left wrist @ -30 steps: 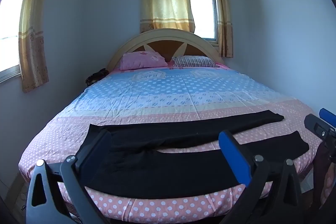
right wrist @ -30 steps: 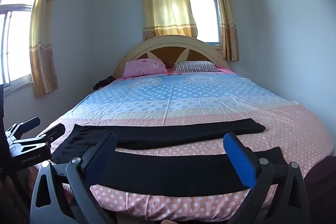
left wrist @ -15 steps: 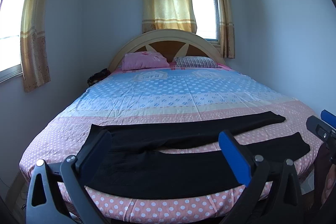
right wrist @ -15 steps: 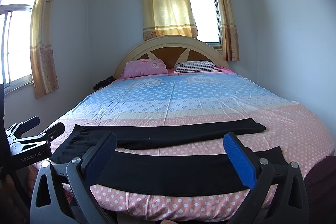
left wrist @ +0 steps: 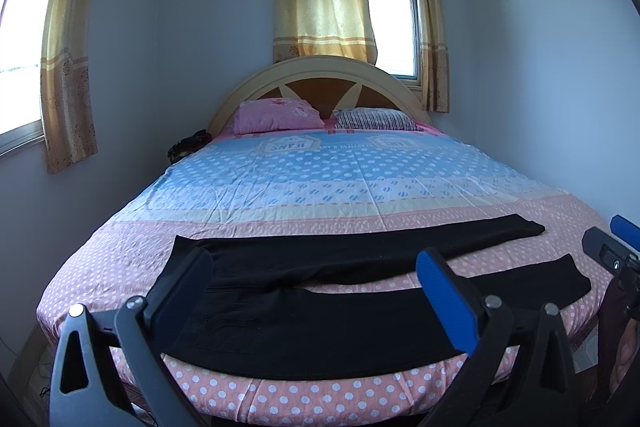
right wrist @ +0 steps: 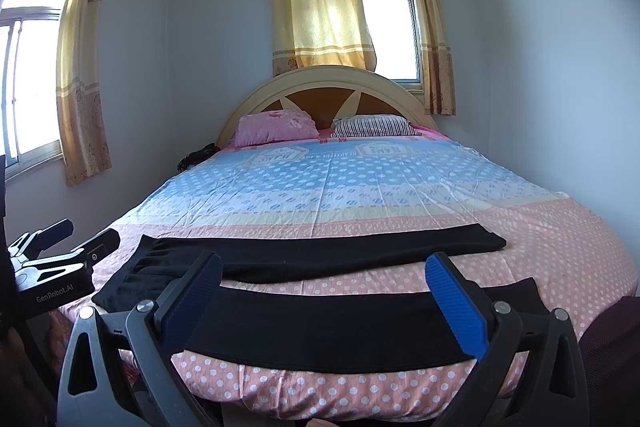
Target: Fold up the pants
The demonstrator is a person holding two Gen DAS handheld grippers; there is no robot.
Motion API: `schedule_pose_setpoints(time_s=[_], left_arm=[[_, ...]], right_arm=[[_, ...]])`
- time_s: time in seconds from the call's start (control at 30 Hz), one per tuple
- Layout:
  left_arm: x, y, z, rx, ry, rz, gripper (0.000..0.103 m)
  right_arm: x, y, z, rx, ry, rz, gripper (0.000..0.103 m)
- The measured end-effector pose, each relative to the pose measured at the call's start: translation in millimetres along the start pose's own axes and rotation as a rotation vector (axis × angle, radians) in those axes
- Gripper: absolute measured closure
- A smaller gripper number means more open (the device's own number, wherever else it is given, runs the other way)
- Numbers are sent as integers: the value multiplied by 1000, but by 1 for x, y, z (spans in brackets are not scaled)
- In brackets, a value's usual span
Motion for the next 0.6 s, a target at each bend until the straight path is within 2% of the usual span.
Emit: schedule_pose_setpoints(time_s=[0.6], left_arm=[[7, 3, 1, -11, 5, -5, 0]], right_arm=[[0, -2, 0, -6, -4, -16, 1]])
Point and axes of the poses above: each gripper's, at about its wrist camera, not at the fingertips, and z roughly the way its jaws point, x to its left, y to its top, the point moved 10 cm from there along z, roughly the way its jaws point, and after that the axes turned 10 degrees about -z, right-handed, at the moved point
